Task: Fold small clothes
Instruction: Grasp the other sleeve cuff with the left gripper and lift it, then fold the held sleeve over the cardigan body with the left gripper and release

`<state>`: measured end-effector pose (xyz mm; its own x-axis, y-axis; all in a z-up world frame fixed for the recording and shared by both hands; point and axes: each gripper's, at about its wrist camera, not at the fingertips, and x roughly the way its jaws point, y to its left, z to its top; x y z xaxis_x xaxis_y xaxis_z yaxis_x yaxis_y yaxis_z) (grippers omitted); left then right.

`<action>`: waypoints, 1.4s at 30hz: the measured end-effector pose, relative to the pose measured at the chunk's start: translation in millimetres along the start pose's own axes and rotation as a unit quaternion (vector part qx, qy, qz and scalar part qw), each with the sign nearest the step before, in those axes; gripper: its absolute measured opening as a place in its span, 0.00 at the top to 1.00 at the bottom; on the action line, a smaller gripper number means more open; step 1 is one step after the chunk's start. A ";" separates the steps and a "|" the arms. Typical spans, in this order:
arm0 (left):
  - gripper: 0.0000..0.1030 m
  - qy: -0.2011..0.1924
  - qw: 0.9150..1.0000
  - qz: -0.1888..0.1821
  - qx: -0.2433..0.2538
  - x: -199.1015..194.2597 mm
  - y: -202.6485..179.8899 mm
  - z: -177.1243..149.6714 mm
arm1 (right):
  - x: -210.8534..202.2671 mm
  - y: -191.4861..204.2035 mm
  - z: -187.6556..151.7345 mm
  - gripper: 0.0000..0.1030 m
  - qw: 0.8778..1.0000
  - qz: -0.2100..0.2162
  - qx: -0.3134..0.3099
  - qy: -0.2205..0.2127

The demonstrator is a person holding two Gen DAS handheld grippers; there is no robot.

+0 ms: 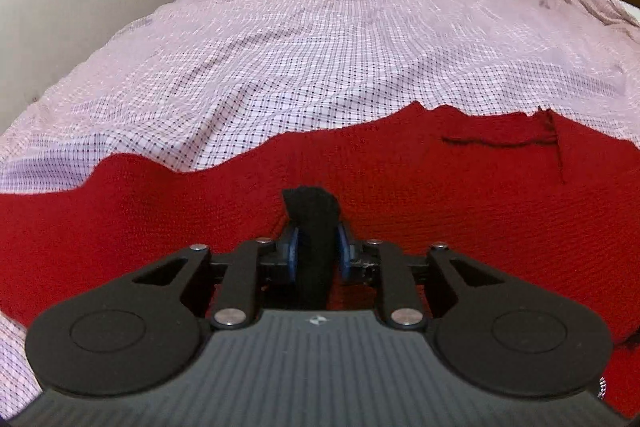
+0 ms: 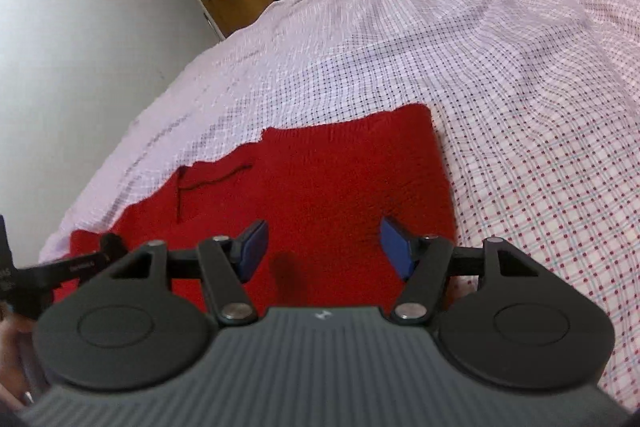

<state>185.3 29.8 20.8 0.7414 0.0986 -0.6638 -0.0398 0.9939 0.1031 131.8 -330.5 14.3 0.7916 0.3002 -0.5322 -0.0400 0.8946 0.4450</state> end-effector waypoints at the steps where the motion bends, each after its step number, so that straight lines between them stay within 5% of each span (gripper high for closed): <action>1: 0.68 -0.001 1.000 0.003 0.002 -1.1 -0.8 0.0 | 0.9 0.3 -0.5 0.38 1.000 -0.002 -0.005 -0.001; 4: 0.49 -0.005 1.000 0.027 0.006 -7.3 1.5 0.0 | 1.2 1.5 -3.0 0.38 1.000 -0.005 -0.014 -0.003; 15: 0.41 -0.004 0.999 0.042 -0.013 -50.2 50.7 -13.7 | -19.6 16.9 -8.8 0.34 0.999 0.000 -0.028 -0.035; 26: 0.34 0.001 0.992 0.092 -0.085 -86.7 143.7 -32.1 | -68.8 72.2 -35.2 0.35 0.995 -0.006 -0.094 -0.030; 42: 0.24 0.005 0.948 0.087 -0.305 -71.1 244.9 -77.5 | -105.6 80.1 -89.7 0.35 0.993 -0.063 -0.098 0.009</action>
<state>70.9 270.0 35.9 0.6816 0.2608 -0.6837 -0.5432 0.8063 -0.2340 -9.7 -260.9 41.5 0.7874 0.1861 -0.5876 -0.0606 0.9721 0.2268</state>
